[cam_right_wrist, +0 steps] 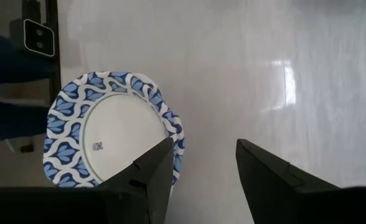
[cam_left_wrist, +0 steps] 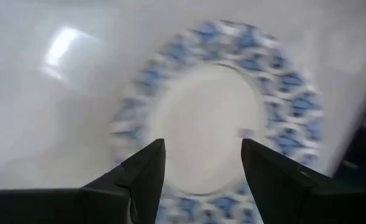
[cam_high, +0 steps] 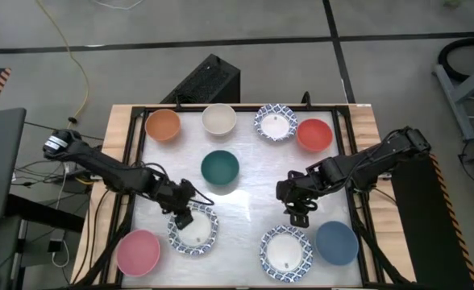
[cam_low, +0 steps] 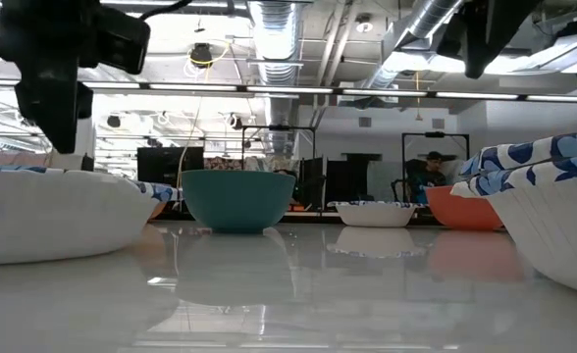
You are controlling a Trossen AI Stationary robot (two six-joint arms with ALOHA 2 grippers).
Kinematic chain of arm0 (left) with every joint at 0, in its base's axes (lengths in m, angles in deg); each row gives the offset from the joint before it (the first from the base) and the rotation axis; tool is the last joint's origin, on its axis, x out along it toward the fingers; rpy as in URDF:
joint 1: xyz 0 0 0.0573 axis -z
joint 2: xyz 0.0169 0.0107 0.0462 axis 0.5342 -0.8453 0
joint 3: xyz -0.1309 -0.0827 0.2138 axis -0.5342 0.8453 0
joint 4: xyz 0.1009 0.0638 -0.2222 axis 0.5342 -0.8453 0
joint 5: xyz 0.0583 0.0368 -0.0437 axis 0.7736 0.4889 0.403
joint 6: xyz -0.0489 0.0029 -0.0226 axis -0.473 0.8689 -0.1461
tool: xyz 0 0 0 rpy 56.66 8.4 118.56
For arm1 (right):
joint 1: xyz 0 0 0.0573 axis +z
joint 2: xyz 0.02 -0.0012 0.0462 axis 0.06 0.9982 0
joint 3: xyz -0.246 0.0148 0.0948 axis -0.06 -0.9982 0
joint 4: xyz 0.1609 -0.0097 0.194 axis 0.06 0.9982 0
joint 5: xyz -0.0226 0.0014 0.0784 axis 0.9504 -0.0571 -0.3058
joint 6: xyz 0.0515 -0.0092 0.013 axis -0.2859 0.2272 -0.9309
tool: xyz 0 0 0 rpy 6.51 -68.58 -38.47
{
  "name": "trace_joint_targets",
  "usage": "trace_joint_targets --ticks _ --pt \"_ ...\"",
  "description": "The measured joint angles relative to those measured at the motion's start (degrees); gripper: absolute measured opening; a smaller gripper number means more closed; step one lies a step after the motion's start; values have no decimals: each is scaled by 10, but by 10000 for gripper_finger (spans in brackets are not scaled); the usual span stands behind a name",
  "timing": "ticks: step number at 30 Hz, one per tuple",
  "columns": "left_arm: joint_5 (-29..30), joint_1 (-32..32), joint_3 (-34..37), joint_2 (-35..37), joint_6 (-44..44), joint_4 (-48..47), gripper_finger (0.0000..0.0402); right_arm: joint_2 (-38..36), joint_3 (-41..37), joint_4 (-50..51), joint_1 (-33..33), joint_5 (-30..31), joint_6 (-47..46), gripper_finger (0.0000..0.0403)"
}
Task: Nest bowls inside each other
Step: Stack the bottom left blue patterned bowl on top of the bottom right blue patterned bowl
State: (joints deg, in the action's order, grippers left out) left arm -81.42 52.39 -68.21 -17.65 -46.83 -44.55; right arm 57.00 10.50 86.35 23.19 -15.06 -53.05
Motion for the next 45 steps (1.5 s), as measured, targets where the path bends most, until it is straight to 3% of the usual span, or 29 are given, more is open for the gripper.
trace_joint_targets --ticks 3,6,16,24,28,34,40,45 --pt "68 0 0 12 5 -55 200 0 0 -2 0 0 -1 195" --pt "88 0 0 6 26 -67 200 0 0 -2 0 0 -1 195" --pt "71 -3 0 -80 107 -43 200 0 0 -3 0 0 -5 195" --pt "-17 -8 0 -131 150 7 194 0 0 -3 0 0 -5 195" --pt "-18 -11 0 -138 150 13 145 0 0 -3 0 0 -5 195" --pt "-38 -41 0 -132 148 16 16 0 0 -2 0 0 -5 195" --pt "-54 -70 -6 -133 90 15 3 -5 0 10 2 -7 -11 195" --pt "-56 -95 -50 -133 75 12 3 -33 0 35 -8 -29 -16 195"
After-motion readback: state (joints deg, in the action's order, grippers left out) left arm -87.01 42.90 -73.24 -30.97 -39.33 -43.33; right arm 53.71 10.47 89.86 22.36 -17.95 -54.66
